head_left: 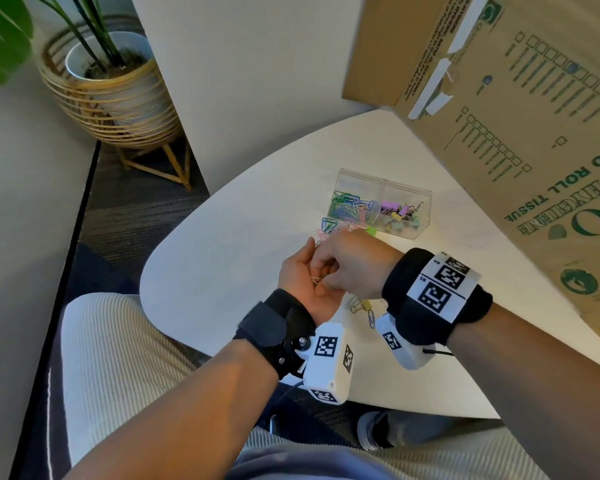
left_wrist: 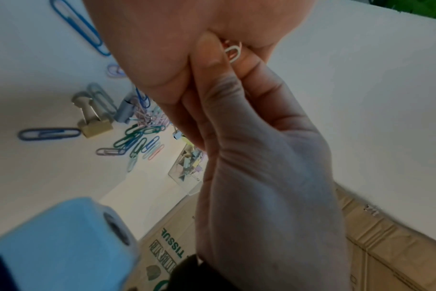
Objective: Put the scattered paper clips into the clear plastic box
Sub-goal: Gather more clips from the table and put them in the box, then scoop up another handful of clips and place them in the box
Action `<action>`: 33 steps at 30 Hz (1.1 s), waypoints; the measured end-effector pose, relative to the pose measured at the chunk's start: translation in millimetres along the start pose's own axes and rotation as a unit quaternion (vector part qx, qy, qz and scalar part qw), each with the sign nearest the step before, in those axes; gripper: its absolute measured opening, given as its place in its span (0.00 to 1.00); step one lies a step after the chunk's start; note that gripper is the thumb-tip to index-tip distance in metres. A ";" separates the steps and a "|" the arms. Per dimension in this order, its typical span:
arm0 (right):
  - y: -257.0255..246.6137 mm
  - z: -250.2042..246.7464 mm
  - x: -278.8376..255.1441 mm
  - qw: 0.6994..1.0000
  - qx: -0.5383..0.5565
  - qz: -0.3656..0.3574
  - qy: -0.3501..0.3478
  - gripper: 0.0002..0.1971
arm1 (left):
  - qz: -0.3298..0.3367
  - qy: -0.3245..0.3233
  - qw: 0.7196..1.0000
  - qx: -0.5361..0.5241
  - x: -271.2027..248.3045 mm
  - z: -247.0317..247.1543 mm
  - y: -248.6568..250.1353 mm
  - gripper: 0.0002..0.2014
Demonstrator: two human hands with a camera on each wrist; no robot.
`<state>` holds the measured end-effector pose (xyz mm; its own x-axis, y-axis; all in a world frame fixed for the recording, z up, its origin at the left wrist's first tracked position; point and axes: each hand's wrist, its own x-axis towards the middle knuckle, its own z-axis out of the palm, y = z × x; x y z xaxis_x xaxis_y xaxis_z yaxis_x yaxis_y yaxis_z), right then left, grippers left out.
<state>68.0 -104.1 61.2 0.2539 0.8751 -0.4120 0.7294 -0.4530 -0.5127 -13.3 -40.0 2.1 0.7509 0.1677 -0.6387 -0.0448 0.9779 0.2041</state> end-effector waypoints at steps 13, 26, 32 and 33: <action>38.6 -48.0 16.0 0.930 0.277 0.062 0.232 0.07 | 0.090 -0.024 0.978 0.188 2.9 6.8 26.3 0.17; 58.1 -68.7 40.1 0.937 0.091 0.158 0.297 0.10 | 0.215 0.006 0.654 0.726 -13.5 2.6 54.1 0.11; 60.0 -28.4 -25.4 0.981 0.056 0.129 0.133 0.06 | 0.101 -0.056 0.415 0.903 -17.7 0.6 48.0 0.12; 60.9 -17.0 -34.2 0.986 0.060 0.131 0.081 0.06 | 0.069 -0.062 0.389 0.916 -16.2 -2.0 40.4 0.11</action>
<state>114.6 -158.7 56.9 0.5290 0.7366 -0.4214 0.5478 -0.6757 -0.4933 -28.6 -2.9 19.3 0.8554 0.0852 -0.5109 0.3705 -0.7899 0.4886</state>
